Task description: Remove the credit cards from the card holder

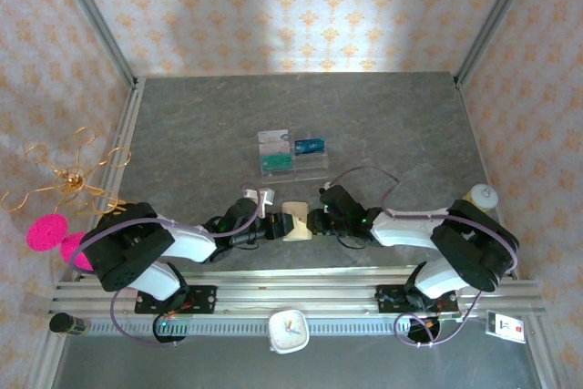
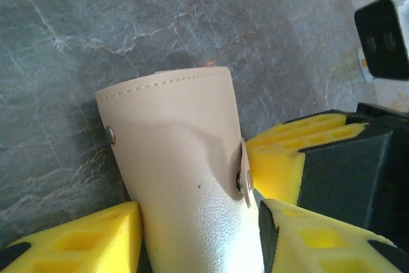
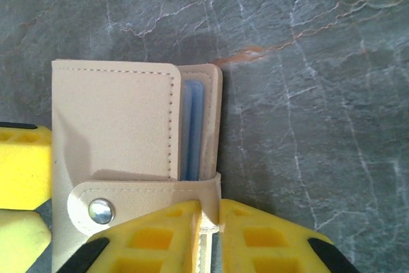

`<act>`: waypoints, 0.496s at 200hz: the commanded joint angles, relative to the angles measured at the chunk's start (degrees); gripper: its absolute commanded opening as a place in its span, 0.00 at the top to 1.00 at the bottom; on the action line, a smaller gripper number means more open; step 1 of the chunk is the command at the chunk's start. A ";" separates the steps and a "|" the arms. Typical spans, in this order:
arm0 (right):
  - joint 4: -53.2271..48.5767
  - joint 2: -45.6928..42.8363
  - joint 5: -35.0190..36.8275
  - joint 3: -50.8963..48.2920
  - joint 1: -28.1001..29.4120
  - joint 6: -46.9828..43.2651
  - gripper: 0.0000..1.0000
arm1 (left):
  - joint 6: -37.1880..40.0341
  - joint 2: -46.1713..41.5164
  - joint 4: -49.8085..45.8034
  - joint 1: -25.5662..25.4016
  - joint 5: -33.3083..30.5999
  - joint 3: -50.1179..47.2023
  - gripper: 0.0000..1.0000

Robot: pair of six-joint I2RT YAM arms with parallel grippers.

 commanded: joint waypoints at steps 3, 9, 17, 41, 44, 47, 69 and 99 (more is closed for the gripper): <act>3.06 0.82 -1.86 -0.90 0.84 1.02 0.83 | -1.67 -0.49 6.65 -0.45 4.93 -0.88 0.55; 3.06 0.91 -1.80 -0.79 0.84 0.82 0.84 | -1.93 -0.66 7.42 -0.45 5.19 -1.11 0.56; 3.29 1.01 -1.90 -0.81 0.84 0.70 0.84 | -2.44 -0.51 8.59 -0.38 5.62 -1.37 0.56; 4.08 2.08 -3.04 -0.39 0.84 0.52 0.85 | -2.77 1.03 9.41 -0.45 6.83 -0.65 0.59; 4.13 2.20 -3.16 -0.30 0.84 0.57 0.85 | -2.72 1.35 9.53 -0.45 6.96 -0.47 0.61; 4.14 2.28 -3.27 -0.18 0.84 0.55 0.85 | -2.84 1.69 9.59 -0.46 7.15 -0.39 0.62; 3.64 2.33 -3.30 0.20 0.84 0.52 0.86 | -3.44 3.03 10.21 -0.51 7.30 -0.05 0.77; -0.65 -0.18 -0.76 1.54 0.84 -0.11 0.83 | -4.05 1.13 9.83 -0.45 6.53 -0.51 1.00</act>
